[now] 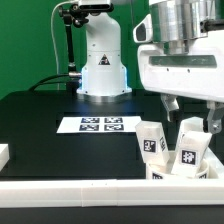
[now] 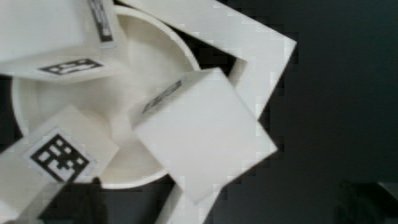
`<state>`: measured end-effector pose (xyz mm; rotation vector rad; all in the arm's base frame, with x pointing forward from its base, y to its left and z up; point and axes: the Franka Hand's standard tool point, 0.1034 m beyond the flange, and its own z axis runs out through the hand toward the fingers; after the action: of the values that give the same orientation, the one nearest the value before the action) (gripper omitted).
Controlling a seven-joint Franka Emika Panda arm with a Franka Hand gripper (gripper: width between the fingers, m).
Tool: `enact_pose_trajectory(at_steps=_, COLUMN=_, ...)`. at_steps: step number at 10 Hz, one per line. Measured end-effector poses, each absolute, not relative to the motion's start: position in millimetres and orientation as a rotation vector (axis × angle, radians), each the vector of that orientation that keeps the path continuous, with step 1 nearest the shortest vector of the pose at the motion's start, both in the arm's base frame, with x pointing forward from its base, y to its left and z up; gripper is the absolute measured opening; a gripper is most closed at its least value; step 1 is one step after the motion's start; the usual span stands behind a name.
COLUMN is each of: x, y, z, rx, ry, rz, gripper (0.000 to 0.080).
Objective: Assemble stool
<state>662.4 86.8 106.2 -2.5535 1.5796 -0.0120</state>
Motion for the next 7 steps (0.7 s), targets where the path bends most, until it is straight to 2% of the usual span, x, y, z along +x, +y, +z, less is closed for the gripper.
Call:
enact_pose_trajectory(at_steps=2, x=662.4, y=86.2, z=106.1, rx=-2.658, ry=1.401, rz=-0.027, gripper=0.0649)
enact_pose_trajectory(at_steps=7, x=664.2, y=92.1, z=102.8, rx=-3.015, ry=0.364, rz=-0.117, gripper=0.0649)
